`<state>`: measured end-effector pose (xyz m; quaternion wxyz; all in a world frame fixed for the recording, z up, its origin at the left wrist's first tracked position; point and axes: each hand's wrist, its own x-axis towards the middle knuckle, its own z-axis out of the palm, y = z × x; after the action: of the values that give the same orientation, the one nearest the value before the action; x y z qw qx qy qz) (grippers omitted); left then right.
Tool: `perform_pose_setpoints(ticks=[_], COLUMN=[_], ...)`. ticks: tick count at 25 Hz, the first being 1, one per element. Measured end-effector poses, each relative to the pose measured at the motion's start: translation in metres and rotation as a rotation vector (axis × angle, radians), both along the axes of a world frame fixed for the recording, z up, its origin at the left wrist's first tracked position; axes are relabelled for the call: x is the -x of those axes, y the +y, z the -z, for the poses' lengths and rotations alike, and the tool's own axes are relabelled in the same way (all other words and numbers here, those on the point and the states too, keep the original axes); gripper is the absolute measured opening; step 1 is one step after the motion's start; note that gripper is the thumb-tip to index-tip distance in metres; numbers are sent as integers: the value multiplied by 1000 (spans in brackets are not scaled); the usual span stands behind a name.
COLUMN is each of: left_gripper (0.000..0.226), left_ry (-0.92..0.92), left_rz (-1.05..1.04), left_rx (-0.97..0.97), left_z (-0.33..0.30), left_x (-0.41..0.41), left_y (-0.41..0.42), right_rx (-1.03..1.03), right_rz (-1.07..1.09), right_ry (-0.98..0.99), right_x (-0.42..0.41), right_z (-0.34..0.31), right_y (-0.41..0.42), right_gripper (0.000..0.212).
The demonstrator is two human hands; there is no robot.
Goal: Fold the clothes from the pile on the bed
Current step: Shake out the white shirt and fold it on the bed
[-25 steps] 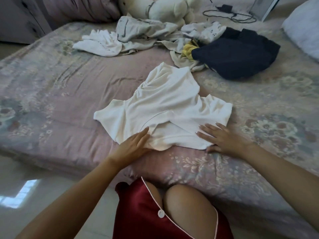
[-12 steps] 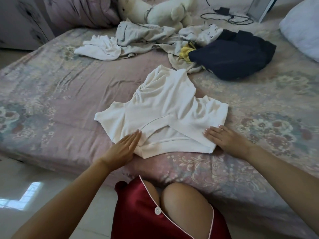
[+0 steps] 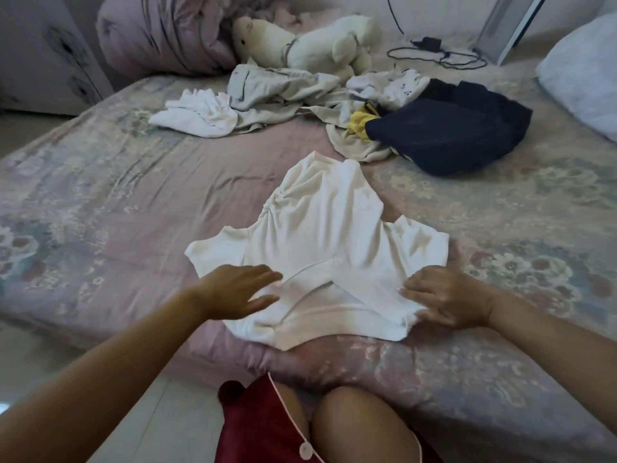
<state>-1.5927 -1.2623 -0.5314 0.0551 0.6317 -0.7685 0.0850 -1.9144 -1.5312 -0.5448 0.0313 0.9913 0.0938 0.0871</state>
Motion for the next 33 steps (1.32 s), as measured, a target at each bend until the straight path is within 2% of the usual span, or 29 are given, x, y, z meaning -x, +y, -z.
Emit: perform_pose_setpoints(ticks=[3, 5, 6, 8, 10, 13, 16, 19, 21, 24, 27, 29, 31, 33], left_gripper=[71, 49, 38, 40, 48, 47, 54, 59, 56, 44, 21, 15, 25, 21], left_ry=[116, 185, 230, 299, 327, 333, 279, 54, -8, -46, -258, -314, -328, -425], left_rz=[-314, -433, -465, -488, -489, -467, -490, -450, -441, -439, -389, -298, -101, 127], left_rx=[-56, -134, -145, -141, -173, -263, -335, -298, -290, -383, -442, -312, -42, 79], left_z=[-24, -24, -22, -15, -7, 10, 18, 15, 6, -17, -43, -52, -51, -49], left_x=[-32, -49, -56, -71, -88, -109, -124, -133, -134, -136, -146, -152, -155, -148], left_y=[-67, -120, -146, -202, -251, -300, -322, -328, -323, -311, -289, -274, -259, -241], right_rx=[-15, -78, -136, -268, -370, -456, -566, -579, -465, -286, -9, 127, 156, 252], right_rz=[137, 354, 490, 708, 783, 819, 789, 720, 624, 432, 288, 160, 140, 38], right_ry=[-86, -87, -41, 84, 104, 124, 64, 58, 28, 16, 58, 51, 103, 122], right_x=[-58, -110, -136, -189, -235, -276, -287, -285, -282, -271, -251, -237, -227, -214], right_z=[-8, -11, -10, -11, -7, 4, 11, 8, 0, -17, -33, -37, -46, -54], right_y=[-33, -56, -67, -96, -129, -172, -194, -203, -200, -191, -181, -177, -176, -178], right_gripper=[48, 38, 39, 46, 48, 51, 41, 28, 22, 29, 35, 32, 25, 18])
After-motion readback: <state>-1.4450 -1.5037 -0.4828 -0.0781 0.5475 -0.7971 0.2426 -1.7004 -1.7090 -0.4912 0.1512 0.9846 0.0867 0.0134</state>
